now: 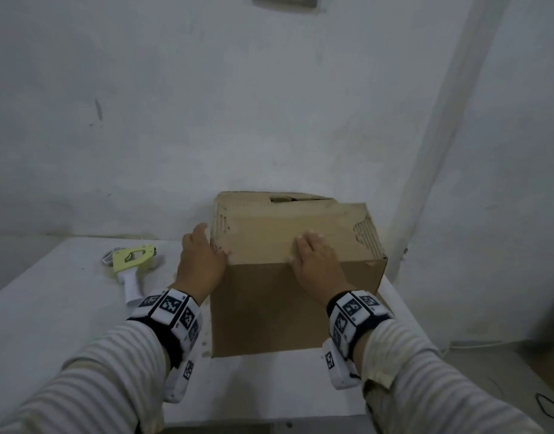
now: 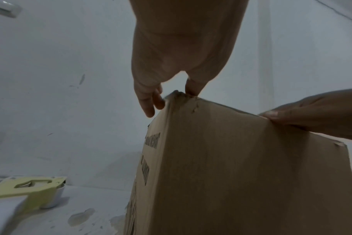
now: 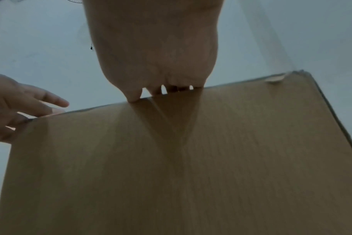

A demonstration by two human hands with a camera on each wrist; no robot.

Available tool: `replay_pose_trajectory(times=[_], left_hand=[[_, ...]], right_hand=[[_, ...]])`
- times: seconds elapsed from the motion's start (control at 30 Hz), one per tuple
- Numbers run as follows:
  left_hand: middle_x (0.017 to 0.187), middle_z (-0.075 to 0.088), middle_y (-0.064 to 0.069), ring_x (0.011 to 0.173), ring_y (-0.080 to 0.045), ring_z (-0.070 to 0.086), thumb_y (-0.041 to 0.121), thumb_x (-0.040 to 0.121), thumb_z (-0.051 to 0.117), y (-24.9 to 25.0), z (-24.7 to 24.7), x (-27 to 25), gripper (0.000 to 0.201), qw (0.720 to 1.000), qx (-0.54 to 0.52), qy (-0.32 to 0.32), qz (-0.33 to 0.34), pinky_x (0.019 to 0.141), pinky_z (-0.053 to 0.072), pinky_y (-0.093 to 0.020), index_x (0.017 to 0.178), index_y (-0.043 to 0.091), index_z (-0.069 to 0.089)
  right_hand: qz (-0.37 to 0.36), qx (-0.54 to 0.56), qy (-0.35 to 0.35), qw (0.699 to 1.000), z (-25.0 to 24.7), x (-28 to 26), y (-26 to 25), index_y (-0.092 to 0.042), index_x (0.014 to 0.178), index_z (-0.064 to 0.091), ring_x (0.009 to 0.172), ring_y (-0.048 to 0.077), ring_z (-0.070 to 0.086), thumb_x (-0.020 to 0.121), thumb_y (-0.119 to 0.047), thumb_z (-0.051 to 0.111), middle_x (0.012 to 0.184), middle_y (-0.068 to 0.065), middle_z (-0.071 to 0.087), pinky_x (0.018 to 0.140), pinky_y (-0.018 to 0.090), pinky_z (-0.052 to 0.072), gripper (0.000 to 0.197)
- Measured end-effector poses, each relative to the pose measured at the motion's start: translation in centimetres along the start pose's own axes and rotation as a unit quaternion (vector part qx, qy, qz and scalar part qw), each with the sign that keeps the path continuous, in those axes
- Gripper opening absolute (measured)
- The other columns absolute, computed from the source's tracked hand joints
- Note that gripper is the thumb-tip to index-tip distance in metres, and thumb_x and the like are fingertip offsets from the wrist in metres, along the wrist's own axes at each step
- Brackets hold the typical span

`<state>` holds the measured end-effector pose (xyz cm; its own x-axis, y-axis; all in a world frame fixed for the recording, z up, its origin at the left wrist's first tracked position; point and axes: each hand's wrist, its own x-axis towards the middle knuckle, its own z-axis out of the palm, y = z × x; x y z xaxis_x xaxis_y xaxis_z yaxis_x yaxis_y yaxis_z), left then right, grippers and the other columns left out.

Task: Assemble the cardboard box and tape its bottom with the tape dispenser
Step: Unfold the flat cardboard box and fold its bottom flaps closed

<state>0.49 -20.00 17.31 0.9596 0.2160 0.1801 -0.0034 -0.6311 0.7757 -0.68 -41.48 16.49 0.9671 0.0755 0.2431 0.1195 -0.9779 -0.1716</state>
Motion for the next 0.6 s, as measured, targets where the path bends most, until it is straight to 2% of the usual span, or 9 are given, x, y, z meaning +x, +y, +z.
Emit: replay_pose_trajectory(times=[0.07, 0.13, 0.23, 0.3, 0.43, 0.47, 0.5, 0.53, 0.6], left_hand=[[0.144, 0.031, -0.012, 0.128, -0.034, 0.041, 0.018, 0.093, 0.049, -0.1, 0.9, 0.7, 0.048, 0.999, 0.051, -0.006, 0.008, 0.105, 0.038, -0.045, 0.139, 0.017, 0.037], [0.139, 0.038, -0.014, 0.124, -0.034, 0.044, 0.018, 0.095, 0.039, 0.0, 1.7, 1.3, 0.036, 0.994, 0.104, -0.014, 0.007, 0.105, 0.039, -0.044, 0.129, 0.013, 0.05], [0.132, 0.042, -0.014, 0.12, -0.035, 0.043, 0.022, 0.096, 0.037, 1.5, 2.2, 2.0, 0.032, 0.985, 0.173, -0.01, -0.019, 0.101, 0.039, -0.043, 0.12, 0.013, 0.055], [0.136, 0.039, -0.013, 0.124, -0.035, 0.039, 0.022, 0.095, 0.037, 3.1, 2.0, 2.7, 0.033, 0.975, 0.215, -0.032, -0.039, 0.102, 0.037, -0.043, 0.124, 0.016, 0.052], [0.136, 0.042, -0.015, 0.122, -0.035, 0.044, 0.021, 0.093, 0.04, 5.4, 1.1, 5.3, 0.038, 0.98, 0.174, -0.076, -0.065, 0.1, 0.04, -0.04, 0.129, 0.013, 0.049], [0.125, 0.051, -0.017, 0.112, -0.034, 0.051, 0.018, 0.093, 0.041, 5.8, 0.8, 6.1, 0.031, 0.984, 0.148, -0.074, -0.067, 0.092, 0.044, -0.037, 0.119, 0.009, 0.056], [0.107, 0.057, -0.019, 0.095, -0.032, 0.056, 0.014, 0.091, 0.042, 6.3, 0.4, 6.7, 0.021, 0.989, 0.118, -0.063, -0.066, 0.08, 0.046, -0.034, 0.099, 0.007, 0.06], [0.087, 0.056, -0.016, 0.077, -0.028, 0.053, 0.01, 0.09, 0.043, 6.7, 0.2, 7.3, 0.017, 0.992, 0.092, -0.052, -0.07, 0.069, 0.044, -0.032, 0.079, 0.007, 0.056], [0.067, 0.043, -0.005, 0.061, -0.018, 0.041, 0.007, 0.09, 0.044, 7.2, -0.2, 8.6, 0.029, 0.995, 0.056, -0.038, -0.077, 0.065, 0.042, -0.033, 0.062, 0.014, 0.042]], right_hand=[[-0.015, -0.01, 0.003, 1.0, 0.6, 0.4, 0.7, -0.015, 0.133, 0.048, 0.134, 0.029, 0.039, 0.099, -0.042, 0.028, 0.141, 0.008, 0.046, 0.11, 0.041, 0.032, 0.048], [-0.025, 0.002, 0.016, 1.0, 0.6, 0.7, 1.0, -0.017, 0.124, 0.057, 0.123, 0.026, 0.05, 0.092, -0.051, 0.018, 0.13, 0.005, 0.058, 0.102, 0.038, 0.039, 0.061], [-0.031, -0.013, 0.011, 0.999, -0.4, 1.6, 1.3, -0.016, 0.118, 0.062, 0.109, 0.026, 0.056, 0.095, -0.045, 0.027, 0.117, 0.006, 0.063, 0.092, 0.036, 0.045, 0.051], [-0.03, -0.018, -0.04, 0.999, -2.0, 2.8, 1.4, -0.011, 0.109, 0.064, 0.099, 0.027, 0.058, 0.098, -0.035, 0.034, 0.109, 0.01, 0.064, 0.088, 0.037, 0.05, 0.041], [-0.046, -0.006, -0.112, 0.993, -5.3, 6.0, 1.5, -0.007, 0.097, 0.067, 0.09, 0.026, 0.061, 0.096, -0.027, 0.039, 0.099, 0.008, 0.067, 0.08, 0.035, 0.051, 0.035], [-0.051, -0.005, -0.107, 0.993, -6.1, 6.8, 1.5, -0.007, 0.087, 0.066, 0.082, 0.024, 0.06, 0.096, -0.026, 0.039, 0.09, 0.007, 0.065, 0.074, 0.033, 0.05, 0.034], [-0.057, 0.004, -0.095, 0.994, -6.9, 7.5, 1.3, -0.008, 0.073, 0.06, 0.071, 0.023, 0.056, 0.095, -0.025, 0.04, 0.078, 0.006, 0.06, 0.065, 0.031, 0.046, 0.034], [-0.06, 0.022, -0.081, 0.995, -7.6, 8.2, 1.1, -0.009, 0.064, 0.053, 0.063, 0.021, 0.049, 0.095, -0.023, 0.041, 0.069, 0.005, 0.054, 0.057, 0.029, 0.04, 0.036], [-0.066, 0.059, -0.055, 0.995, -8.8, 9.7, 0.7, -0.006, 0.066, 0.058, 0.06, 0.021, 0.045, 0.093, -0.023, 0.044, 0.067, 0.006, 0.054, 0.054, 0.028, 0.036, 0.035]])
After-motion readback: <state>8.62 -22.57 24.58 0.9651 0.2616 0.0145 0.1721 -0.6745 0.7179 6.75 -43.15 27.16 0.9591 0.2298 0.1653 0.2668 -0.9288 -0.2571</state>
